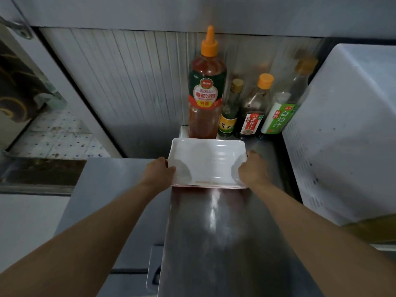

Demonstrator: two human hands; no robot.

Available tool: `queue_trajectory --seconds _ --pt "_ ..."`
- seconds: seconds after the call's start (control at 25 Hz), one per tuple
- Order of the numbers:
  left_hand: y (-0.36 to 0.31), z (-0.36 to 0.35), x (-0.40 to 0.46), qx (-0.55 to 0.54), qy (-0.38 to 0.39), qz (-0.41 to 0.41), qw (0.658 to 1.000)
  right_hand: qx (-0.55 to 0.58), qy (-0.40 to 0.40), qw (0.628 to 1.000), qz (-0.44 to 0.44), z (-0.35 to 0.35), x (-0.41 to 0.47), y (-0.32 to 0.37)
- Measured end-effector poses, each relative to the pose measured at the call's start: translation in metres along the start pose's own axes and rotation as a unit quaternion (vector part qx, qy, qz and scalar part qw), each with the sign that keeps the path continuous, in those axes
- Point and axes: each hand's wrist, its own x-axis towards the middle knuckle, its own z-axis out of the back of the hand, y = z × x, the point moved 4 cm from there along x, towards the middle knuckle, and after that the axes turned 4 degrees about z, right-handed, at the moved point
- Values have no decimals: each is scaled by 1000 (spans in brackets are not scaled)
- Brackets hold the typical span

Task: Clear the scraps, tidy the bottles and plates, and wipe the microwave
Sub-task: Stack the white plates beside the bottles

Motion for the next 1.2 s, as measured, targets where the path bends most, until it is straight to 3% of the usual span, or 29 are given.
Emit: queue_trajectory --seconds 0.56,0.92,1.2 --pt "-3 5 -10 12 -7 -10 1000 8 19 1000 6 1 -10 -5" --pt "-34 44 -76 156 -26 -43 987 -88 65 985 131 42 -69 4" --pt "-62 41 -186 224 -31 -67 972 -84 89 967 222 86 -144 -12"
